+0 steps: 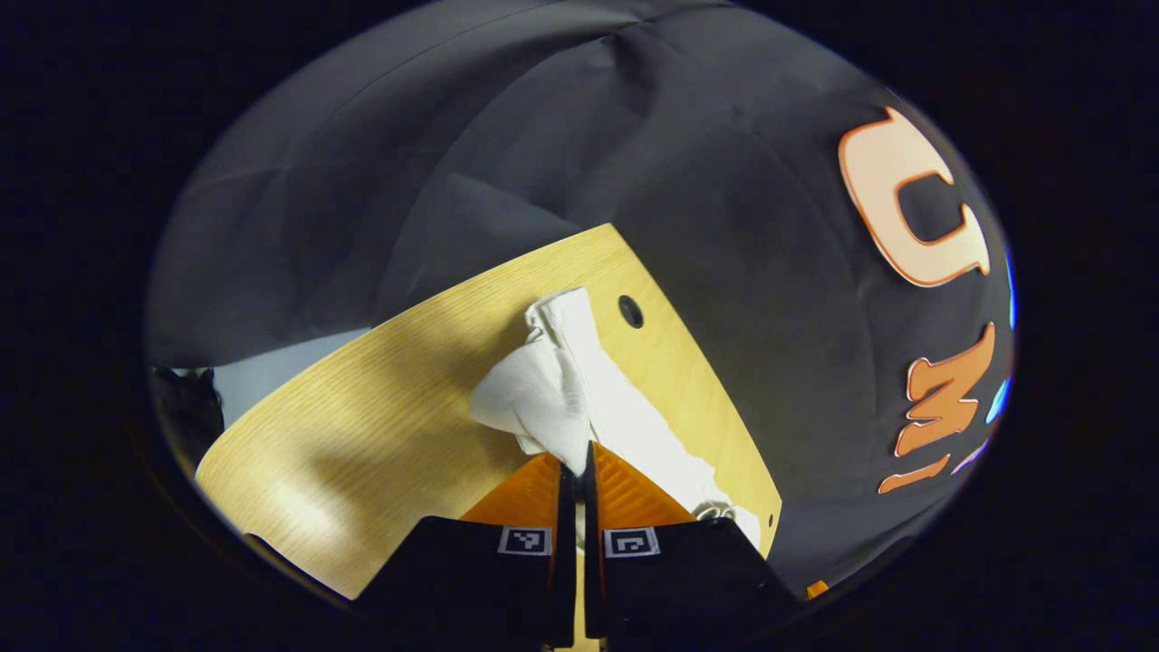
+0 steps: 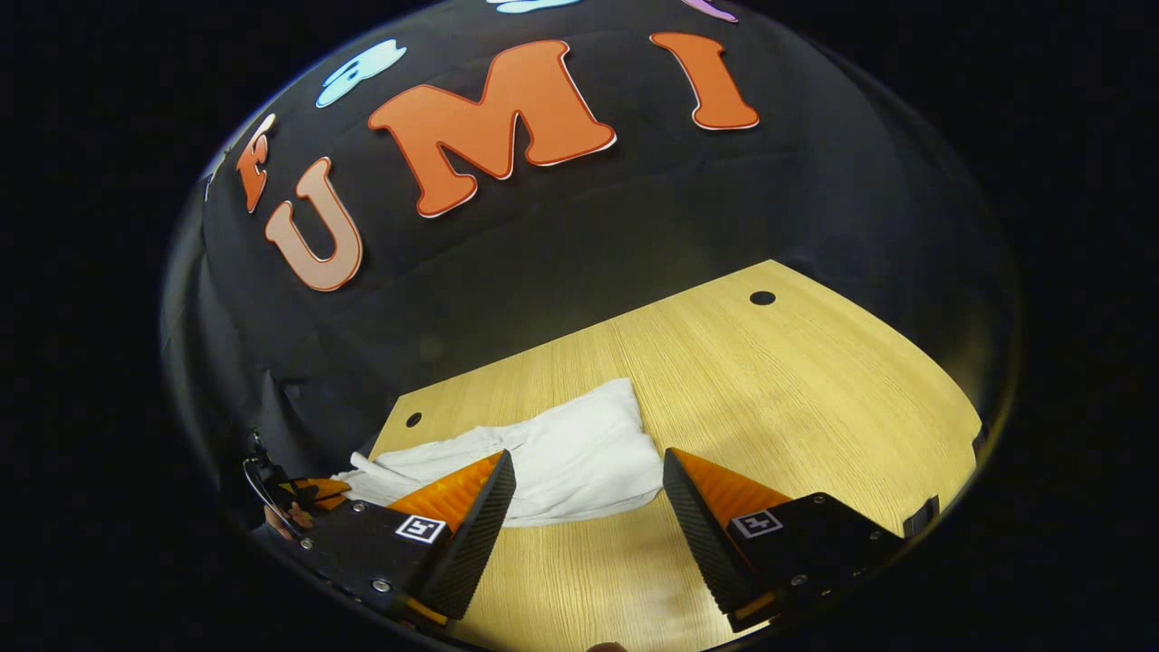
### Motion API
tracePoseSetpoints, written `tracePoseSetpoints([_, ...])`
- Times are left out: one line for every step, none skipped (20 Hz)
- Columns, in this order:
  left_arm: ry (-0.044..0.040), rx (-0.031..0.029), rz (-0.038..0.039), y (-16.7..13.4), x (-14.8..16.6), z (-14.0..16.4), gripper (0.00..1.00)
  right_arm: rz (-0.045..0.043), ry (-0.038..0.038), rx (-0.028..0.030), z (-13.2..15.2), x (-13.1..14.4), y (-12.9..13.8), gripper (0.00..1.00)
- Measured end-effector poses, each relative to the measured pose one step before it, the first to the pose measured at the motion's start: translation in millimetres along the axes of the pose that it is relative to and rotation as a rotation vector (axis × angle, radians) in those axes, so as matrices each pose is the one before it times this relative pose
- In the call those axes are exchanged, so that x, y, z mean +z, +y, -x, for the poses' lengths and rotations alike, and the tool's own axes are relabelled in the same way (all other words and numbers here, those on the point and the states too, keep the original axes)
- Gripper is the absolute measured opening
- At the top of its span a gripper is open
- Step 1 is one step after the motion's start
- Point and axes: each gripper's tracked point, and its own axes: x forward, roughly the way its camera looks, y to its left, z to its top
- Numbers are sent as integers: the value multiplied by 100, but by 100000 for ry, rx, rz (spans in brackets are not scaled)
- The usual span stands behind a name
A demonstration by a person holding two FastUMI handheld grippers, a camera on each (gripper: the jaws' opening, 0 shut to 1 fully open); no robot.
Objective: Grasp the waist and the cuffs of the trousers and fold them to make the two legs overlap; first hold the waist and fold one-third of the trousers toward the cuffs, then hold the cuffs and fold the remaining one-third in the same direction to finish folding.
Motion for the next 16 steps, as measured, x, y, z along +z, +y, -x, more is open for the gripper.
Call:
tracePoseSetpoints([-1290, -723, -1479, -1020, 131, 557, 8, 274, -172, -29, 251, -4, -347, 99])
tracePoseSetpoints([-373, -1184, -1475, -1176, 199, 535, 8, -326, -869, 306, 233, 178, -356, 99])
tracePoseSetpoints([-875, -876, -1590, -1153, 248, 486, 8, -2224, -1347, 1233, 339, 230, -83, 99])
tracePoseSetpoints([-801, -1326, -1731, -1237, 185, 219, 8, -3271, -948, 981, 204, 69, -180, 99])
tracePoseSetpoints([-796, -993, -1771, -1263, 231, 353, 8, -3207, -725, 617, 264, 21, -291, 98])
tracePoseSetpoints([-454, -1392, -1609, -1545, 13, 153, 8, -1719, -1074, -480, 238, 44, -529, 99])
tracePoseSetpoints([-345, -1028, -1722, -1378, -13, 298, 8, -253, -738, -852, 360, 42, -633, 98])
tracePoseSetpoints([-383, -1401, -1785, -1425, 127, 127, 8, 799, -567, -1241, 309, -40, -625, 98])
tracePoseSetpoints([82, -787, -2089, -1461, -73, -55, 7, 1389, -699, -944, 398, 161, -604, 99])
tracePoseSetpoints([-58, -1223, -2334, -1231, -58, -22, 8, 1356, -987, -765, 392, 302, -545, 98])
tracePoseSetpoints([160, -565, -2820, -1228, -182, 55, 8, 1193, -1249, -909, 336, 336, -474, 99])
tracePoseSetpoints([182, -932, -2915, -1349, -65, -123, 8, 976, -1393, -539, 308, 448, -463, 99])
tracePoseSetpoints([143, -977, -2573, -1363, -115, -144, 8, 984, -1732, -526, 314, 482, -395, 98])
tracePoseSetpoints([-38, -1341, -2375, -1437, -318, 25, 8, 712, -1127, -573, 244, 463, -506, 98])
tracePoseSetpoints([172, -1008, -2197, -1543, -123, -186, 8, 465, -801, -468, 452, 252, -461, 98])
tracePoseSetpoints([611, -897, -2259, -1333, -323, -219, 8, 427, -1260, -694, 184, 418, -467, 98])
